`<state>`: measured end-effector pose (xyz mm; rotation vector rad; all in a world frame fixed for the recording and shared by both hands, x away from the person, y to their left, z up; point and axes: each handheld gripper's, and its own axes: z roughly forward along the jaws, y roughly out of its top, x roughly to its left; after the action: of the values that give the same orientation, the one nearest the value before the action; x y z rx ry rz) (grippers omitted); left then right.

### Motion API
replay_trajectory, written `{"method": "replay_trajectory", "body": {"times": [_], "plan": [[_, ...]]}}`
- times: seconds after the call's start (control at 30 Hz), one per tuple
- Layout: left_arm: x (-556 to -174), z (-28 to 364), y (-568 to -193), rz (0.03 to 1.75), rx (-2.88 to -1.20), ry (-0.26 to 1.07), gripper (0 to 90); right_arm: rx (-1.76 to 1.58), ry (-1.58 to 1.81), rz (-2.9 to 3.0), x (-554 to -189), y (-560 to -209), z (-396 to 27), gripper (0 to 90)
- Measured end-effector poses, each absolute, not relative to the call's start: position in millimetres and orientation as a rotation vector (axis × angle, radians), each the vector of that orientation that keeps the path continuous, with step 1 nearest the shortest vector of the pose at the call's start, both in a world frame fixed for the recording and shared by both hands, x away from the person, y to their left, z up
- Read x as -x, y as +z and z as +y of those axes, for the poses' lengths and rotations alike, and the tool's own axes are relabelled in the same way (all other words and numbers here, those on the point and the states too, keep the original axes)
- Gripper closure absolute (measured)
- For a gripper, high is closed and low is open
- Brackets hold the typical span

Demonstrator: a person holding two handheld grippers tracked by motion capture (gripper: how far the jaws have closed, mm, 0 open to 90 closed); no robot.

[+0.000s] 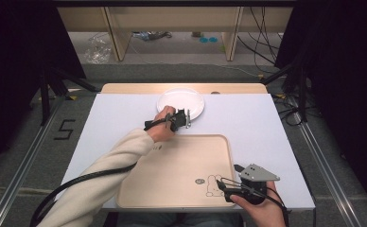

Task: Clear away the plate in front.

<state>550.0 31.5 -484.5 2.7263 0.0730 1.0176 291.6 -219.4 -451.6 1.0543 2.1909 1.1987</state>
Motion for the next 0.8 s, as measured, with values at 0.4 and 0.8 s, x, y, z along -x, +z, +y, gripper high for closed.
{"method": "replay_trajectory", "body": {"times": [0.4, 0.8], "plan": [[-545.8, 26.3, -484.4, 0.076, -2.751, 1.061, 79.1, -1.053, 1.212, 2.191, -292.0, -452.6, -219.2, 19.6], [-537.3, 20.4, -470.0, 0.083, -2.709, 1.229, 87.1, -1.074, 1.215, 2.205, -291.5, -452.6, -218.8, 19.5]]}}
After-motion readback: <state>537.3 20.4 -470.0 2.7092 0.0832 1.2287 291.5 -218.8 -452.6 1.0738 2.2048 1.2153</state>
